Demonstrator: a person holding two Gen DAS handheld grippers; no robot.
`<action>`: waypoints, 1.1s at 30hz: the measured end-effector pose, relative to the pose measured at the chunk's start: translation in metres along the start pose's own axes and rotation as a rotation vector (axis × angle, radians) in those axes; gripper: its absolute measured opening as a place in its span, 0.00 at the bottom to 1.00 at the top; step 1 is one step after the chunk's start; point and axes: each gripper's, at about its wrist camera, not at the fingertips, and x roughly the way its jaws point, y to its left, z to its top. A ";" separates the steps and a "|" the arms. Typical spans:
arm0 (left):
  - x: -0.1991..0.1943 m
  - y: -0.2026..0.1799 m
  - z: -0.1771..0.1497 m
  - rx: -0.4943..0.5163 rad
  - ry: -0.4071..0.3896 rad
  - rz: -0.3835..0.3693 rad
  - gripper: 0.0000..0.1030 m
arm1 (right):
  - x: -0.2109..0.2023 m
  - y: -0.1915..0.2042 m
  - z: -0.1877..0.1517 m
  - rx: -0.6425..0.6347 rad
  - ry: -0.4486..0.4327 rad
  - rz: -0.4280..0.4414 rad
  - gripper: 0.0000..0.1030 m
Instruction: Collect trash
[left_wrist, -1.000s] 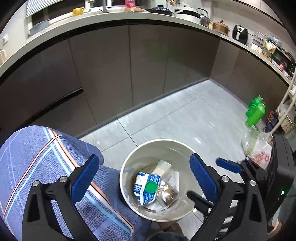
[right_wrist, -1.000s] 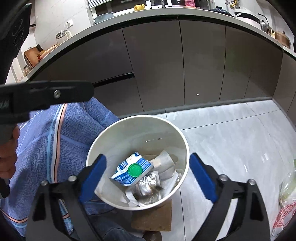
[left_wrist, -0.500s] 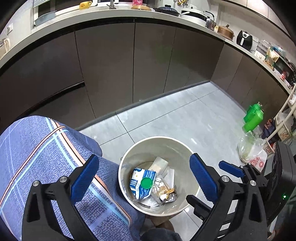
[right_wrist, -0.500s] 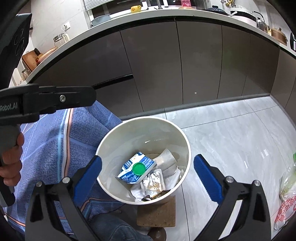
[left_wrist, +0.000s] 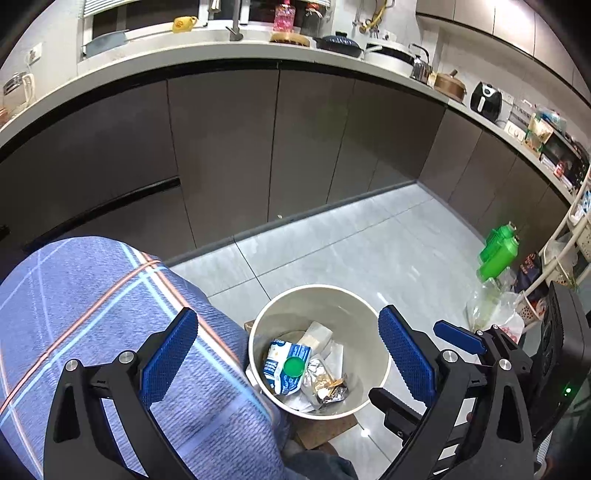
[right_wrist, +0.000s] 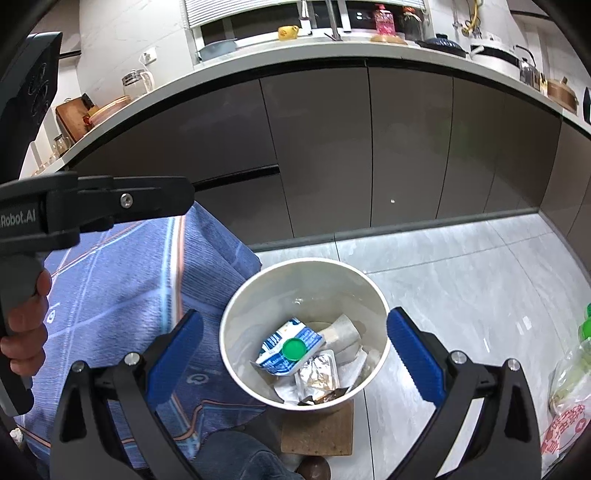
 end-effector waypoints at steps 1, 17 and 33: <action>-0.005 0.003 0.000 -0.002 -0.002 0.008 0.92 | -0.003 0.004 0.002 -0.006 -0.004 0.000 0.97; -0.142 0.097 -0.051 -0.168 -0.080 0.218 0.92 | -0.068 0.124 0.039 -0.146 -0.074 0.072 0.97; -0.257 0.157 -0.133 -0.329 -0.152 0.384 0.92 | -0.114 0.216 0.038 -0.229 -0.095 0.075 0.97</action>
